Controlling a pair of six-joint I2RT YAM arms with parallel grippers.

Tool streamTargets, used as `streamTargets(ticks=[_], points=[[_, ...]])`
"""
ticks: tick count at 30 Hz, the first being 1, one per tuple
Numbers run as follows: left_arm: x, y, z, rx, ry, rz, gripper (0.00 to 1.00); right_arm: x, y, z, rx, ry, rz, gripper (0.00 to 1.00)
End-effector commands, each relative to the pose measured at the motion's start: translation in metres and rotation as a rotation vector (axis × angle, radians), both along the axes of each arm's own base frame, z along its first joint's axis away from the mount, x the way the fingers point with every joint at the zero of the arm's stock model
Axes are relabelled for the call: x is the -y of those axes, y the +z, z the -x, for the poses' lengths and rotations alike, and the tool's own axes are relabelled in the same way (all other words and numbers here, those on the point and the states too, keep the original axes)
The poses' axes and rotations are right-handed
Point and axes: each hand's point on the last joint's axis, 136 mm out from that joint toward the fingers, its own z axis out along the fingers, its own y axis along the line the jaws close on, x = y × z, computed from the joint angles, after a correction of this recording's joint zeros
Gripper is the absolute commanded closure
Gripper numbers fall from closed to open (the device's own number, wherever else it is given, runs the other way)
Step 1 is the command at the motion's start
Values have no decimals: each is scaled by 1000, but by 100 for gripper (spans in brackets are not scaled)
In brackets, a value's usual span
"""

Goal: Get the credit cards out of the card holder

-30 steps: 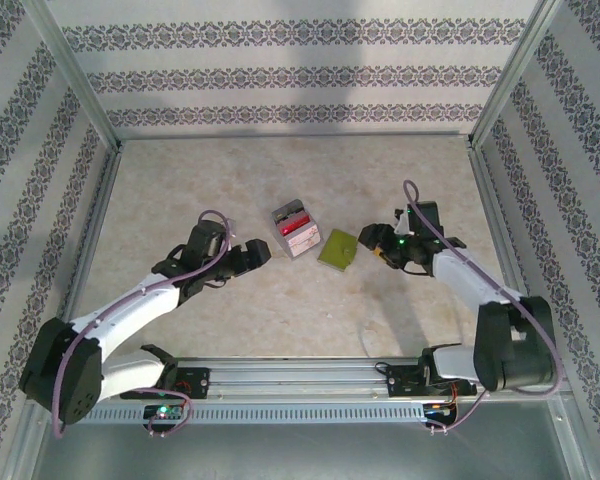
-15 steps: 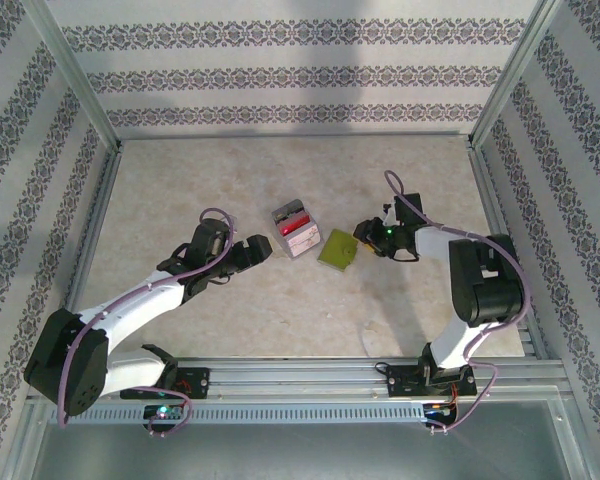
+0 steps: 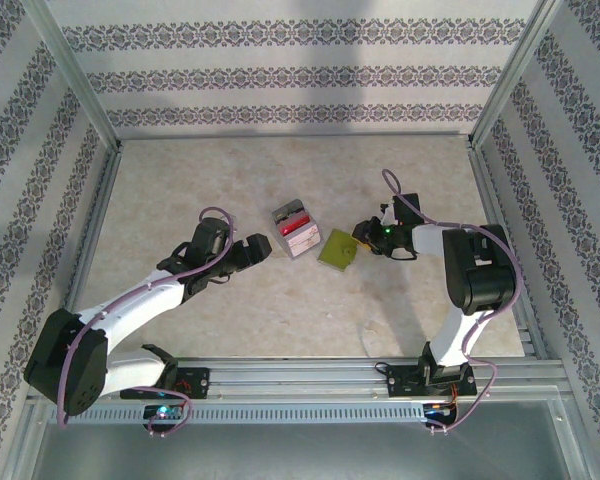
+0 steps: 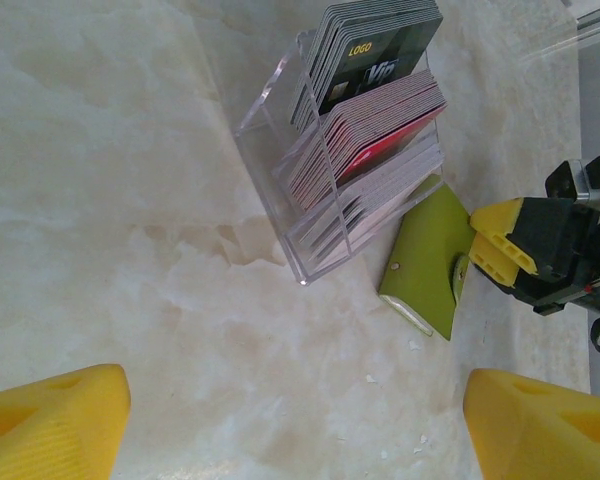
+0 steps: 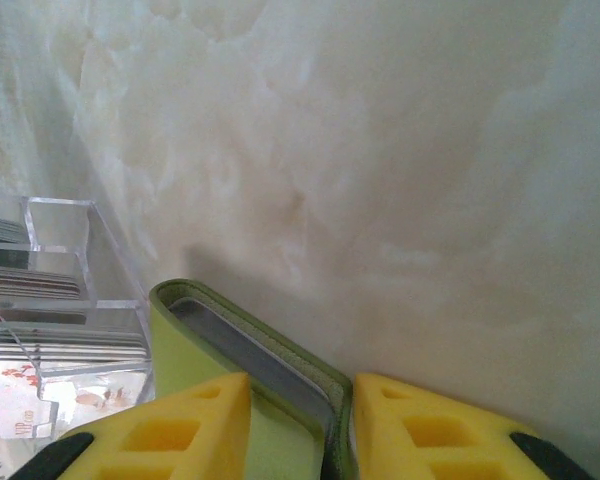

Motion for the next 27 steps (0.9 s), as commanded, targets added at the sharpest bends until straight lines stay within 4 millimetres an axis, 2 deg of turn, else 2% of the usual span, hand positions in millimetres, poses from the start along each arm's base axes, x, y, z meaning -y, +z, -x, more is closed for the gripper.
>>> streamTargets(ticks=[1, 6, 10, 17, 21, 27], points=[[2, 8, -3, 23, -11, -24, 13, -5, -17, 6, -5, 37, -12, 69], [-2, 9, -2, 22, -6, -44, 13, -4, -25, 10, -12, 40, -12, 76], [-4, 9, -2, 25, -1, -54, 13, -9, -18, 10, 16, 52, -45, 84], [-9, 15, -1, 42, 4, -88, 12, -18, 20, 6, 137, 72, -120, 100], [-10, 24, -2, 66, -3, -86, 11, -19, 42, 7, 200, 80, -156, 100], [0, 68, -3, 224, -86, -19, 4, -25, 90, 14, 347, 141, -194, 100]])
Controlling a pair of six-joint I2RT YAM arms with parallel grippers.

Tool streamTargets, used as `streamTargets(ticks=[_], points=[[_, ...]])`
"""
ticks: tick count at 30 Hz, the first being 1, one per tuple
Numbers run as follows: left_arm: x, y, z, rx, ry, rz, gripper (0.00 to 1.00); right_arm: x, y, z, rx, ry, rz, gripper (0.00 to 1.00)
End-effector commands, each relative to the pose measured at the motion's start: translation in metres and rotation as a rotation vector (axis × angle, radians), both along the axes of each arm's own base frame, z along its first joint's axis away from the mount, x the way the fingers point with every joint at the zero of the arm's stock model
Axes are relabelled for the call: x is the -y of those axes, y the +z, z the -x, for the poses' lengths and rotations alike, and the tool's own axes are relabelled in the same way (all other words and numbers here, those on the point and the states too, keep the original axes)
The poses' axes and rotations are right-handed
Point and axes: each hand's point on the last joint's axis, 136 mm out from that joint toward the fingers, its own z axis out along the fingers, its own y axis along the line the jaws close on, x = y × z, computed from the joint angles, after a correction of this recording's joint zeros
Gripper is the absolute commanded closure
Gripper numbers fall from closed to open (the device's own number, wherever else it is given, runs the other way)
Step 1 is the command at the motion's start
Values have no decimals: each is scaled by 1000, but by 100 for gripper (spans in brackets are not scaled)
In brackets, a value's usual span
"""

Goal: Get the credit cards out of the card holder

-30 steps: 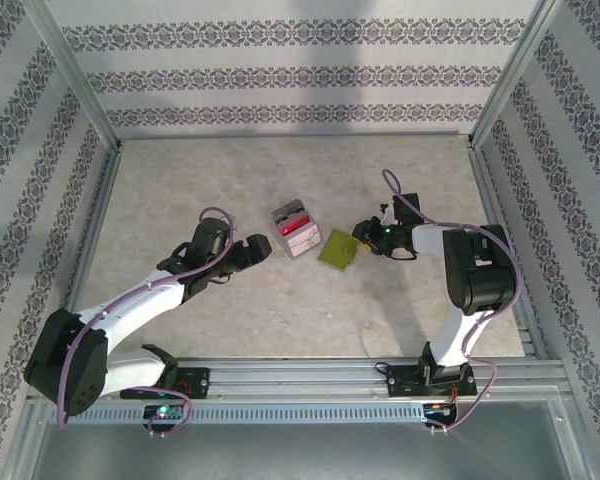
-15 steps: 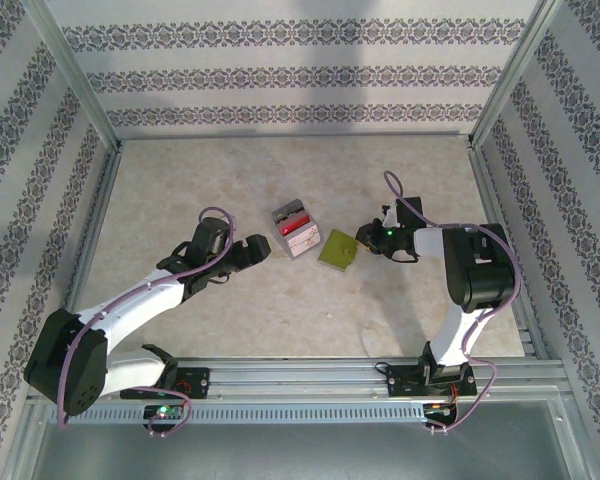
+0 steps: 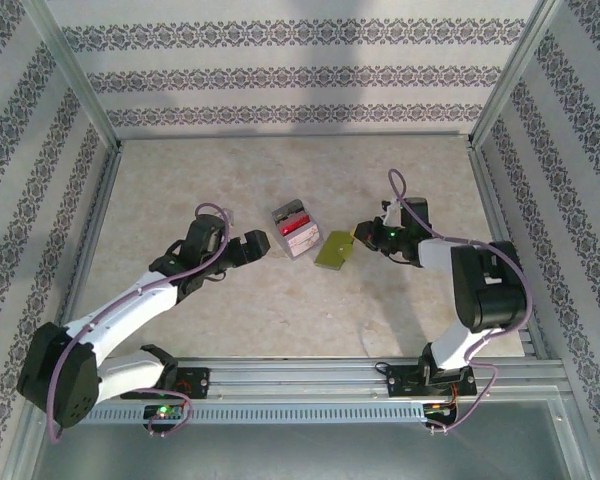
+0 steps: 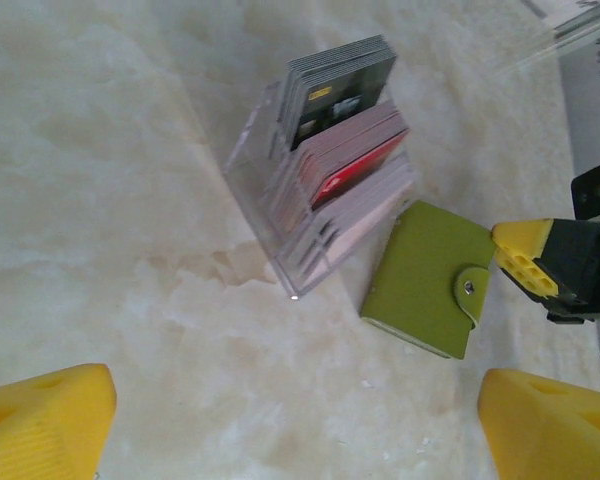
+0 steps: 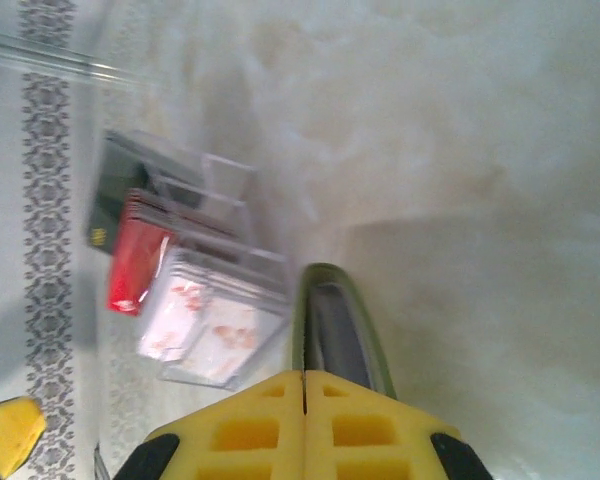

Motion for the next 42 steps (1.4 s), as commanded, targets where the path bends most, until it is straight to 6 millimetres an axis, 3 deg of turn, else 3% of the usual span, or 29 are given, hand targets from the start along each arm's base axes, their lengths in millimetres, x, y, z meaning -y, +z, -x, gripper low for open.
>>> streamTargets(ticks=[1, 6, 16, 24, 35, 42], points=[[7, 48, -4, 158, -72, 55, 3, -11, 41, 4, 141, 71, -48, 100], [12, 81, -2, 260, -144, 168, 0, -13, 76, 9, 212, 95, -73, 100], [35, 104, 3, 345, -292, 313, 0, -16, 141, 16, 263, 99, -156, 100], [53, 125, 5, 405, -399, 407, 0, -26, 214, 35, 313, 135, -280, 100], [86, 157, 7, 468, -540, 474, 3, -66, 302, 77, 375, 279, -419, 100], [106, 175, 12, 516, -604, 499, 4, -88, 325, 89, 393, 337, -465, 100]])
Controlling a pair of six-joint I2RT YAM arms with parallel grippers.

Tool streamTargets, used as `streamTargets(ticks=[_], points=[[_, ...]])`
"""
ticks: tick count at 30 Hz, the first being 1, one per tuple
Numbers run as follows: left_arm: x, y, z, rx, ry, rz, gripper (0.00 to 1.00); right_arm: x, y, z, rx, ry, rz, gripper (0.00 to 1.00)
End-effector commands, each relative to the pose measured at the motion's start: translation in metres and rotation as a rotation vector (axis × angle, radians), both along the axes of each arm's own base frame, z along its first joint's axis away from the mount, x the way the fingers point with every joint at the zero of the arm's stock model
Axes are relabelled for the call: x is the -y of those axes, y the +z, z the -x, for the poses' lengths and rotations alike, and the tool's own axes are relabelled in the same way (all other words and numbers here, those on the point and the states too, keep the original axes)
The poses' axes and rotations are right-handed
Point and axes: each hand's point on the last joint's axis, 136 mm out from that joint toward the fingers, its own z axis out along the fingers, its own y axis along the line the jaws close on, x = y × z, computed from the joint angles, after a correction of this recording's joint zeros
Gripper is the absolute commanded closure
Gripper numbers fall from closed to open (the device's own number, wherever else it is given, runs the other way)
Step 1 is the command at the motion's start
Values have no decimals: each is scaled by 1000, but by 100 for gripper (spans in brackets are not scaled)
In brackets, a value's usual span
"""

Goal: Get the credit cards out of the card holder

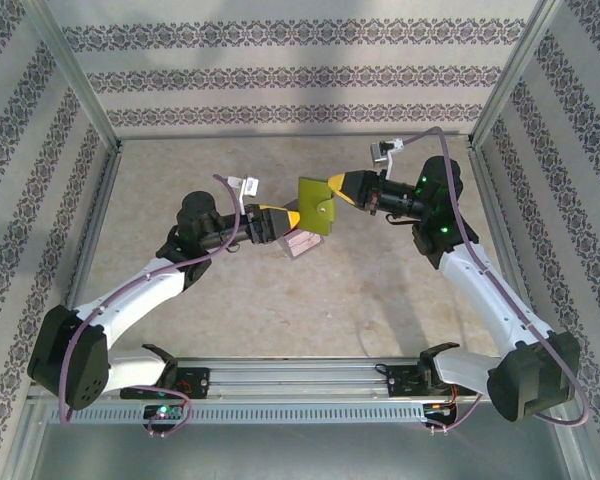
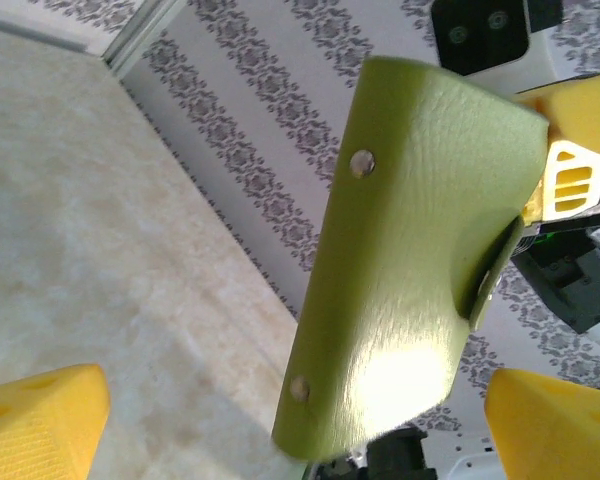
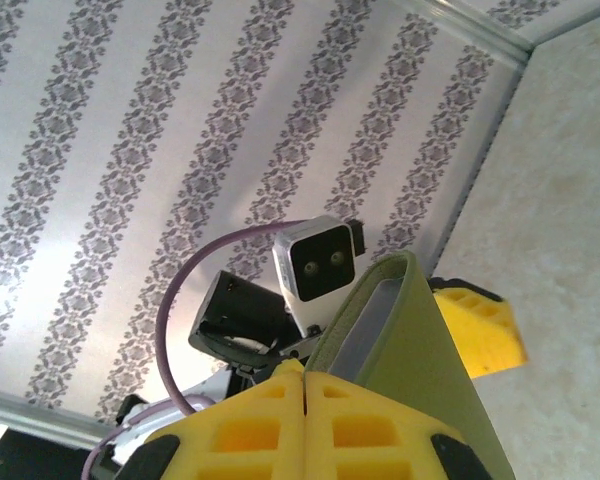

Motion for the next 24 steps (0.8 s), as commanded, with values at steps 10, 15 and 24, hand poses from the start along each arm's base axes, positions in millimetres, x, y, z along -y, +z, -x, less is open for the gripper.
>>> streamTargets(ticks=[10, 15, 24], points=[[20, 47, 15, 145, -87, 63, 31, -12, 26, 7, 50, 28, -55, 100], [17, 46, 17, 148, -69, 36, 66, -9, 17, 3, 39, 6, -44, 100], [9, 35, 9, 122, 8, -35, 99, 16, -8, -14, 14, -133, 53, 85]])
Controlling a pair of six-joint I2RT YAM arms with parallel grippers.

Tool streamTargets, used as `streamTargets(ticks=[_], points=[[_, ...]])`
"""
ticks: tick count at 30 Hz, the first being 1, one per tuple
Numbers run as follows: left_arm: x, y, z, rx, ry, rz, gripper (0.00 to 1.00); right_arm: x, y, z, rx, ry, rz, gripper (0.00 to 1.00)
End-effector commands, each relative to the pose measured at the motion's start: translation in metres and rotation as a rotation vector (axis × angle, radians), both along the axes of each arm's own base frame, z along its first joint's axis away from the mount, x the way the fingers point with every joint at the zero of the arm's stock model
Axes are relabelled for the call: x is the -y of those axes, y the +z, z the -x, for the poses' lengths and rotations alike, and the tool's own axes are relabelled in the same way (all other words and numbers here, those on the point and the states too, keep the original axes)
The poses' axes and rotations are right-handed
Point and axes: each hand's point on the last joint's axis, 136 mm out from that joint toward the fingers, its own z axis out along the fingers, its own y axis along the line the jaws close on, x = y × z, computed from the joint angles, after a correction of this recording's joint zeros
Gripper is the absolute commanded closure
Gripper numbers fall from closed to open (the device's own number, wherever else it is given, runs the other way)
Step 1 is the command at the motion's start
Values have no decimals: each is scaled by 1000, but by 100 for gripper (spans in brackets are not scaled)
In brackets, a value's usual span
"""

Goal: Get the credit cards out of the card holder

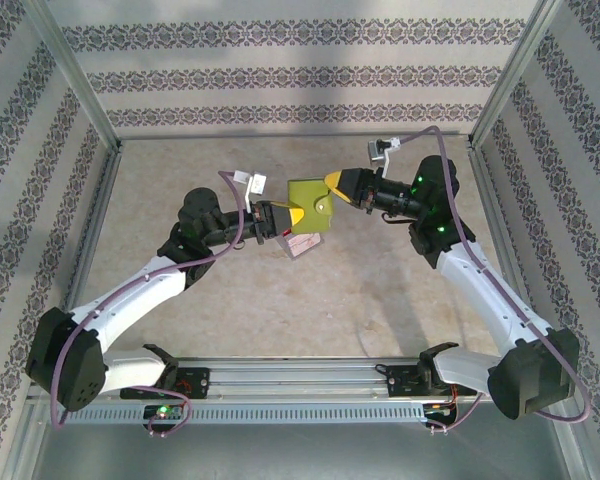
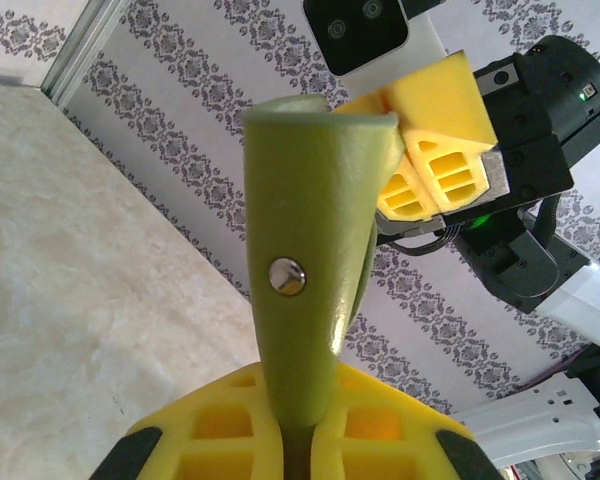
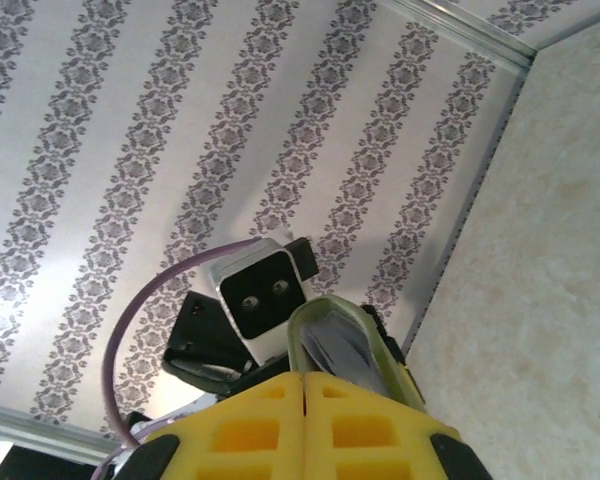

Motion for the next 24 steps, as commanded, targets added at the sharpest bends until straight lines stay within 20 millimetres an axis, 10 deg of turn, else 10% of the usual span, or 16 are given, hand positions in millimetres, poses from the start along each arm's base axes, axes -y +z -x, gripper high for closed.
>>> streamTargets(ticks=[1, 12, 24], points=[[-7, 5, -7, 16, 79, -48, 100, 19, -8, -5, 39, -107, 77, 79], [-27, -42, -19, -137, 225, -218, 100, 71, -52, -7, 12, -316, 369, 37], [-47, -107, -10, -342, 344, -335, 100, 94, -103, 10, -70, -368, 640, 26]])
